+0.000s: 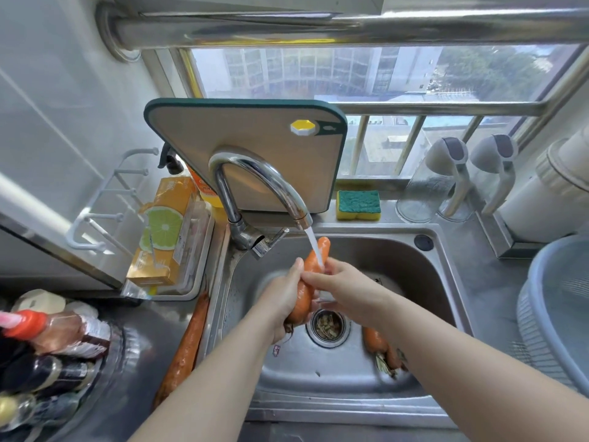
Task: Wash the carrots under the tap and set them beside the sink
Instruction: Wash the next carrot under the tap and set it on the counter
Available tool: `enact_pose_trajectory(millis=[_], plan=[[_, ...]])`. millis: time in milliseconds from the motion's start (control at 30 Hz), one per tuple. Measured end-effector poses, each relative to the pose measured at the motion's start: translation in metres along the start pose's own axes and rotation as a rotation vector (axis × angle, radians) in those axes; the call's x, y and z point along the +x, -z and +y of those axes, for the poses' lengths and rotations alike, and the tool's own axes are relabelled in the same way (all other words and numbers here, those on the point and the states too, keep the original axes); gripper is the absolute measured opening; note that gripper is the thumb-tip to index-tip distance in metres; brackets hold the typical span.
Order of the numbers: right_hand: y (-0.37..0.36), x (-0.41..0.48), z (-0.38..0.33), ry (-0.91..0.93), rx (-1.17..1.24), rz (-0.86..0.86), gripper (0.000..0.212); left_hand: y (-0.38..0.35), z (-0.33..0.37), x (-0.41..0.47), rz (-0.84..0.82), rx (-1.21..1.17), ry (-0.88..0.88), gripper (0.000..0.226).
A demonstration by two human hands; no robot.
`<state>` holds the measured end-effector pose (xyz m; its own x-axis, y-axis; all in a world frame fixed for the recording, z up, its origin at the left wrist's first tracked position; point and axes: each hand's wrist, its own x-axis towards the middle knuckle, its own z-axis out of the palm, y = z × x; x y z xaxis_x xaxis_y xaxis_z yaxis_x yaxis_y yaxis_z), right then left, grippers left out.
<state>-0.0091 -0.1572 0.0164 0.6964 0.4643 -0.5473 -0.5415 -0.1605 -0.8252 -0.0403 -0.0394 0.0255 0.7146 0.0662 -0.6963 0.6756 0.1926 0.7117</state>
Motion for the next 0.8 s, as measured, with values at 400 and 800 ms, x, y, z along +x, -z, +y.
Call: enact_pose_trajectory(millis=[400,800], plan=[[-0.022,0.004,-0.002,-0.032,-0.038,0.190,0.029,-0.002,0.000,0.004,0.102,0.293,-0.160,0.041],[-0.011,-0.003,-0.007,-0.214,-0.293,0.108,0.076,0.002,0.007,0.001,0.073,0.238,-0.074,0.045]])
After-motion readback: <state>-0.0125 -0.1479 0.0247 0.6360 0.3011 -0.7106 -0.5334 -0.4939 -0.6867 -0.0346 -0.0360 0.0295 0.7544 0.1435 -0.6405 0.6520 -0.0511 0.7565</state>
